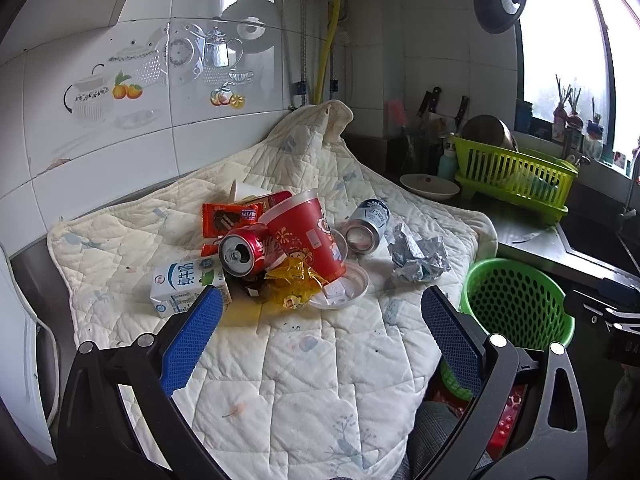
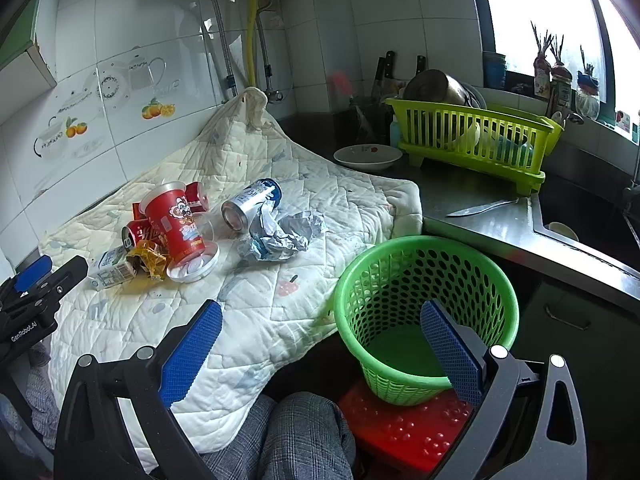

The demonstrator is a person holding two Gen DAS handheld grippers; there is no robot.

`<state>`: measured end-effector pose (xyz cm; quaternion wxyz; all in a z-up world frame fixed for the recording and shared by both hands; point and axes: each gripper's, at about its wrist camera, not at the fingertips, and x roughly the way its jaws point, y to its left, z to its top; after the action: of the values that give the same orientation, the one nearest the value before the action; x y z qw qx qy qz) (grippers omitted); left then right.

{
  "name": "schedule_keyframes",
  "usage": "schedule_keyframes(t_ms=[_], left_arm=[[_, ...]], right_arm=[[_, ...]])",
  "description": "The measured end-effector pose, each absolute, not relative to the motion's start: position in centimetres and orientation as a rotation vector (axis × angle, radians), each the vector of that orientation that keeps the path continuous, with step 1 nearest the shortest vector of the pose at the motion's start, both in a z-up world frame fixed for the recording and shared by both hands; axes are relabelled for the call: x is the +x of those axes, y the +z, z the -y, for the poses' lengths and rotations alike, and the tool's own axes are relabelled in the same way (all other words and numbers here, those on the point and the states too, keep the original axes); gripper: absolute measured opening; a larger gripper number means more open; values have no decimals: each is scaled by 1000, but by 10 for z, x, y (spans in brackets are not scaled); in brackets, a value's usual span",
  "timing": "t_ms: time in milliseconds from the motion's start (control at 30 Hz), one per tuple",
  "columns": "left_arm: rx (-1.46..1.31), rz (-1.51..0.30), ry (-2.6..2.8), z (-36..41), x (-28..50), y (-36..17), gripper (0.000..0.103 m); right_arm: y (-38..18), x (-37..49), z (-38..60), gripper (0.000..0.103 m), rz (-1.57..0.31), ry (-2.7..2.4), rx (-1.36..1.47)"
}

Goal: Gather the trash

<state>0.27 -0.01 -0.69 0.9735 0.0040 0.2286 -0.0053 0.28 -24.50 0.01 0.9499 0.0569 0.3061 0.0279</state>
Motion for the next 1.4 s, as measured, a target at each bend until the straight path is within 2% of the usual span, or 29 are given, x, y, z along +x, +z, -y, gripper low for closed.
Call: schedule_keyframes(t_ms=[1400], left_arm=[[-6,-473,-7,-2,7,-7,98]], right_arm=[[-4,11,238,96,-639,65,114]])
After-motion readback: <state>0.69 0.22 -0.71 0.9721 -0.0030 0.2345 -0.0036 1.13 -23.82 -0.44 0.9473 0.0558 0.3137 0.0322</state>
